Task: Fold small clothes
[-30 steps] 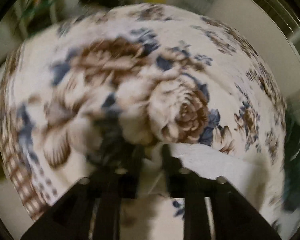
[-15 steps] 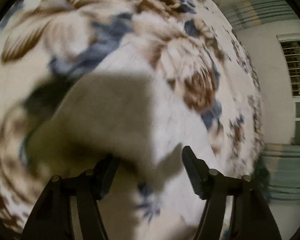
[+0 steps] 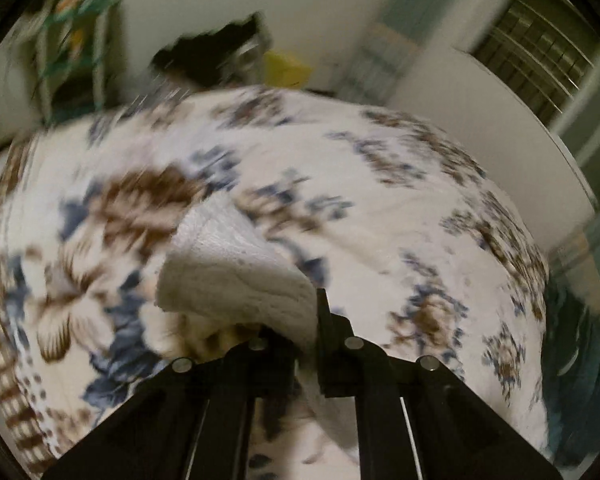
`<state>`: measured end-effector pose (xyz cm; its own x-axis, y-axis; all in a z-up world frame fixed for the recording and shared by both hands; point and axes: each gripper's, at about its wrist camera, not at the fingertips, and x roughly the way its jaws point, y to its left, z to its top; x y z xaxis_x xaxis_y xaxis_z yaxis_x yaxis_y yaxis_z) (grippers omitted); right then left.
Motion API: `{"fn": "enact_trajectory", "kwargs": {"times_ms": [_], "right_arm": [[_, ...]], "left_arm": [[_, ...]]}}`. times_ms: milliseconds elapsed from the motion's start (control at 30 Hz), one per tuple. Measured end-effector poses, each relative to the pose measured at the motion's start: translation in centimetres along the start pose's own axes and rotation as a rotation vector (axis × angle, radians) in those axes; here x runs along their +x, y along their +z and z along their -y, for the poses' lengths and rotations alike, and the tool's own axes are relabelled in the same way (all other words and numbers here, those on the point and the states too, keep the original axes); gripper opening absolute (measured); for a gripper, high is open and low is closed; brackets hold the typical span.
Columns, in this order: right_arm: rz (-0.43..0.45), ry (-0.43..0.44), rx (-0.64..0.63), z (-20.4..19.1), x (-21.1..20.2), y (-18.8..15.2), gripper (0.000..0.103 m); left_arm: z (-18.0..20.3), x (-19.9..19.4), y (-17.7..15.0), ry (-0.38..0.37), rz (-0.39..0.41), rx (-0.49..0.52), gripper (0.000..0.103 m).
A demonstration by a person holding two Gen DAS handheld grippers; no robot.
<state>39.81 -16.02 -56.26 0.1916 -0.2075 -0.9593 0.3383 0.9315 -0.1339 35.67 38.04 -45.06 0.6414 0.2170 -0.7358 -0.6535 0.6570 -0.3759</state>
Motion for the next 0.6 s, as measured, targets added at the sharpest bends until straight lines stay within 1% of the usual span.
{"fn": "enact_trajectory", "kwargs": {"times_ms": [33, 67, 100, 200, 233, 300, 333, 400, 467, 500, 533, 567, 600], "right_arm": [[-0.009, 0.033, 0.026, 1.2, 0.2, 0.8, 0.103], [-0.017, 0.053, 0.047, 1.2, 0.6, 1.7, 0.103], [-0.020, 0.068, 0.068, 1.6, 0.9, 2.4, 0.103], [-0.029, 0.137, 0.169, 5.9, 1.5, 3.8, 0.103], [-0.040, 0.155, 0.202, 6.9, 1.9, 4.1, 0.103], [-0.065, 0.179, 0.270, 10.3, 2.6, 4.0, 0.103], [-0.080, 0.184, 0.305, 12.5, 2.9, 4.1, 0.103], [-0.095, 0.175, 0.345, 15.7, 3.4, 3.9, 0.103], [-0.103, 0.170, 0.381, 19.2, 3.8, 3.8, 0.103], [-0.108, 0.167, 0.391, 20.8, 4.0, 3.7, 0.103], [-0.114, 0.164, 0.399, 22.4, 4.2, 3.6, 0.103], [-0.121, 0.162, 0.403, 23.9, 4.4, 3.5, 0.103], [-0.128, 0.162, 0.402, 25.2, 4.6, 3.4, 0.103]], "left_arm": [[2.0, -0.7, -0.1, -0.017, 0.008, 0.042, 0.006], [3.8, -1.1, -0.3, -0.033, 0.011, 0.078, 0.006], [6.5, -1.9, -0.8, -0.060, 0.013, 0.129, 0.006], [13.2, -2.5, -3.3, -0.140, -0.025, 0.243, 0.006], [16.8, -2.6, -5.6, -0.188, -0.059, 0.301, 0.006], [22.4, -2.3, -10.0, -0.257, -0.134, 0.388, 0.006], [25.4, -2.1, -12.9, -0.293, -0.176, 0.430, 0.006], [30.8, -1.8, -18.8, -0.362, -0.253, 0.502, 0.006], [35.9, -1.8, -24.8, -0.411, -0.318, 0.583, 0.006], [37.9, -1.8, -27.0, -0.426, -0.339, 0.615, 0.006], [40.7, -1.8, -30.8, -0.449, -0.383, 0.658, 0.007], [42.4, -1.8, -33.4, -0.462, -0.422, 0.680, 0.008], [43.9, -1.8, -35.2, -0.465, -0.454, 0.698, 0.010]]}}
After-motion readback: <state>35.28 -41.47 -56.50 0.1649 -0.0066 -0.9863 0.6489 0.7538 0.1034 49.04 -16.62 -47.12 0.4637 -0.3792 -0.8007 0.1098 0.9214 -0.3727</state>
